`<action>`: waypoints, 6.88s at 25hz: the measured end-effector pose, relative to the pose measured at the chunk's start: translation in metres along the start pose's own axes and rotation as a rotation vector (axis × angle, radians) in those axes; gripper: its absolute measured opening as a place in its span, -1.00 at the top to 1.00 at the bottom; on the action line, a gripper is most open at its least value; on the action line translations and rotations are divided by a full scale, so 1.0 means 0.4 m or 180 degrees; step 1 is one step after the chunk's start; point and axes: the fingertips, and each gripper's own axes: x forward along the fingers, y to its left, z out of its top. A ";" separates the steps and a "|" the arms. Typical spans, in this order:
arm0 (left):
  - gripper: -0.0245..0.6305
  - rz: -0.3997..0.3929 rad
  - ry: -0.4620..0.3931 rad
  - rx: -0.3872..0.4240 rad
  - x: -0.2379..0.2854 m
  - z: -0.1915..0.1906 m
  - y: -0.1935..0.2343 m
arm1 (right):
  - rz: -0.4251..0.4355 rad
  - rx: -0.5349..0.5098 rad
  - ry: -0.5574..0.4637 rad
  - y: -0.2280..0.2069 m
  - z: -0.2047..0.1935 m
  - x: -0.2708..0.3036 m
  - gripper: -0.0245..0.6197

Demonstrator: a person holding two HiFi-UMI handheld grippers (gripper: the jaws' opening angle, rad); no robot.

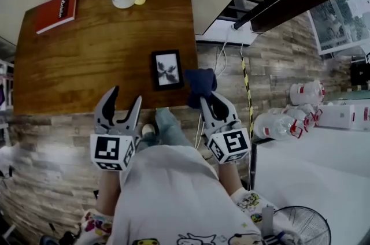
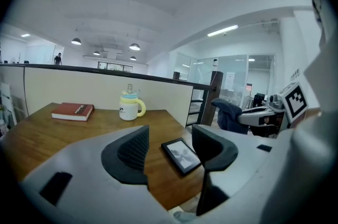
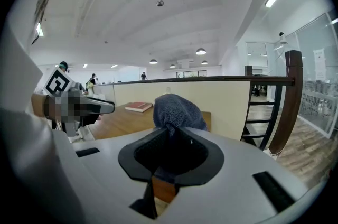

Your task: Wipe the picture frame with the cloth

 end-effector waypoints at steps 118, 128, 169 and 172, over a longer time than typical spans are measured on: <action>0.65 -0.0293 0.1677 -0.0741 0.475 -0.369 -0.013 | 0.1937 -0.0722 0.0852 0.066 -0.103 0.551 0.78; 0.66 -0.0267 0.1652 -0.0796 0.476 -0.372 -0.009 | 0.2587 -0.1583 0.1167 0.124 -0.205 0.603 0.78; 0.67 -0.0193 0.1649 -0.0870 0.475 -0.380 0.000 | 0.1897 -0.1347 0.1704 -0.111 -0.286 0.537 0.78; 0.67 -0.0199 0.1651 -0.0875 0.475 -0.379 0.000 | 0.1762 -0.1272 0.1777 -0.140 -0.301 0.524 0.78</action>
